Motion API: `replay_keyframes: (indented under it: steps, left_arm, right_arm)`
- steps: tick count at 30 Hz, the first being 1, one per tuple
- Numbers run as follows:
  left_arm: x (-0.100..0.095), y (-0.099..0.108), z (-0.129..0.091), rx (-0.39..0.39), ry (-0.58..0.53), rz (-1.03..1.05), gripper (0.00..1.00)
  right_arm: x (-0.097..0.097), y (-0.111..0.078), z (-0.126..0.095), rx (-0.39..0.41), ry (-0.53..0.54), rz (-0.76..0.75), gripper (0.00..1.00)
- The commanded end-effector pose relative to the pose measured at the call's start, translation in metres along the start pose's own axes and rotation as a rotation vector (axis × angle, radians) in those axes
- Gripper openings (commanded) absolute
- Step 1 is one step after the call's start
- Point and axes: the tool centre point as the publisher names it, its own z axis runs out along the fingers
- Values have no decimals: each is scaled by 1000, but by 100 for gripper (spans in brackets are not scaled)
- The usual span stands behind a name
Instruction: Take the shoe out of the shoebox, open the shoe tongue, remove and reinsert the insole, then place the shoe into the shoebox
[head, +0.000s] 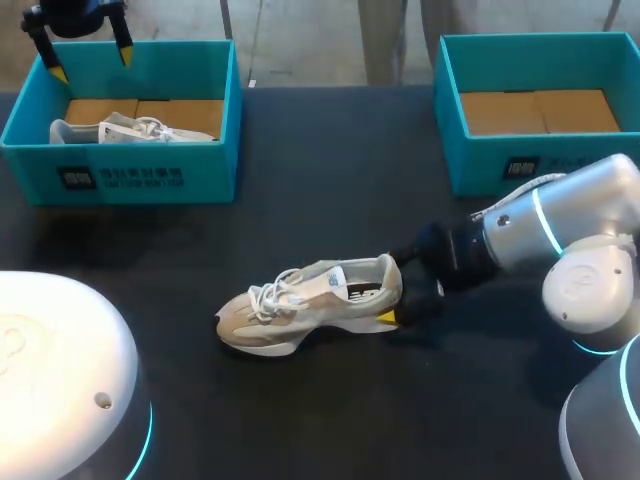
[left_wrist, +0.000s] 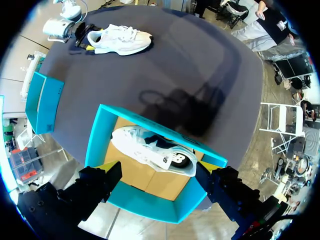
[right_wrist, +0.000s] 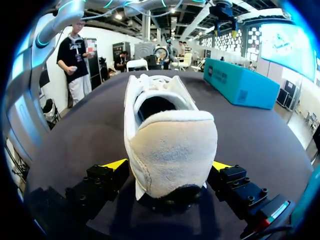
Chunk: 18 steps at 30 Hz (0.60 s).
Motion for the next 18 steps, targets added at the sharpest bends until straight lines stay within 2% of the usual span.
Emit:
replay_keyframes:
  steps: [1, 13, 14, 16, 18]
  left_arm:
    - [0, 0, 0, -1, 1, 0, 100]
    - [0, 0, 0, -1, 1, 0, 100]
    - [0, 0, 0, -1, 1, 0, 100]
    - [0, 0, 0, -1, 1, 0, 100]
    - [0, 0, 0, -1, 1, 0, 100]
  right_arm:
    - [-1, -2, 12, -4, 4, 5, 100]
    - [-2, -2, 25, -19, 18, 13, 100]
    - [-2, -2, 25, -19, 19, 13, 87]
    - [-2, -3, 26, -20, 20, 15, 47]
    - [0, -3, 26, -20, 21, 16, 29]
